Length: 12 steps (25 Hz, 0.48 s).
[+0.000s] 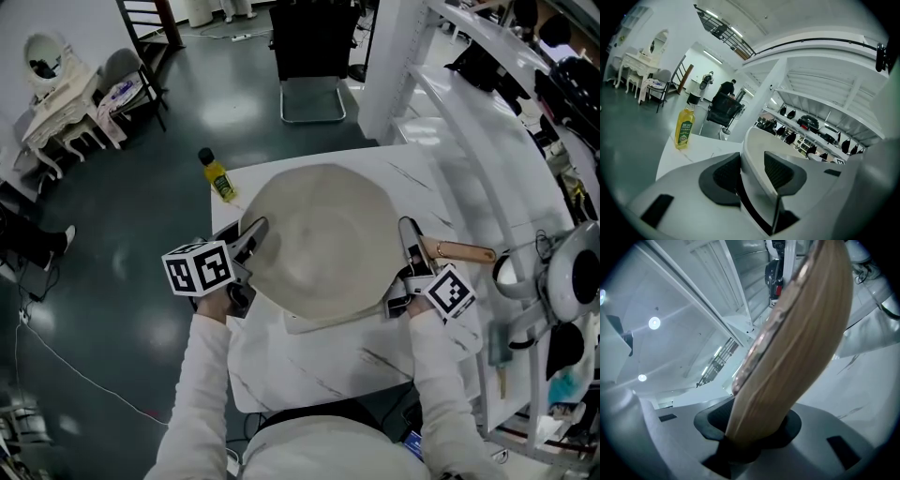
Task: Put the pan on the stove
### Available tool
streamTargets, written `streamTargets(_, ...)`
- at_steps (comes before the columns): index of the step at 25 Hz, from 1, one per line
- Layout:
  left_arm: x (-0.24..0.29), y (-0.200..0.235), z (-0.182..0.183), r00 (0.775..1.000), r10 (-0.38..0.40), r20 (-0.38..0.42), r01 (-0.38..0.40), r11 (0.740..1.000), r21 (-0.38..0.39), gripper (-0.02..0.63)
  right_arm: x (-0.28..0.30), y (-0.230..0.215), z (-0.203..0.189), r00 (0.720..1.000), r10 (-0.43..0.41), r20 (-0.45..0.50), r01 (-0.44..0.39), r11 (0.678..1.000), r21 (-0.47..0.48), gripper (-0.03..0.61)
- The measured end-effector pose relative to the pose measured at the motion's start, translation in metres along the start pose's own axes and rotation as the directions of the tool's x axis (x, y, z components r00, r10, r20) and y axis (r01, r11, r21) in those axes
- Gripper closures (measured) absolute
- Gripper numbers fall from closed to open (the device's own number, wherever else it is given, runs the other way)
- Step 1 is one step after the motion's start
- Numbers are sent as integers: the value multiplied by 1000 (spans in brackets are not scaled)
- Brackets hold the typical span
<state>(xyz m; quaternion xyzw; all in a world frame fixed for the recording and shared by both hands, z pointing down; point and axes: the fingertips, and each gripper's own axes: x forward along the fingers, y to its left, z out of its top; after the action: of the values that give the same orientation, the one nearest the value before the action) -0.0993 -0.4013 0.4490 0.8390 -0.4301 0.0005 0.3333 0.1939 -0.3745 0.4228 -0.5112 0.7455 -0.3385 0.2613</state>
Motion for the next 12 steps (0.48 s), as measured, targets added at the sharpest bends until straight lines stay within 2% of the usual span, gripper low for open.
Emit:
streamTargets(3,7,3,2,1000,0,3,0,1000,4,446,6,-4,0,1000,7,3,-7,1000,17,416)
streamTargets(7,16,5,3,1000,-3,7,3,1000,5,446,13,-11,5,1000,16,10,-16,1000,-13,416)
streamTargets(12,25,10,5,1000,3,8,-3,1000,4,446,22,-17,6,1000,12,15,-12,1000,23,417)
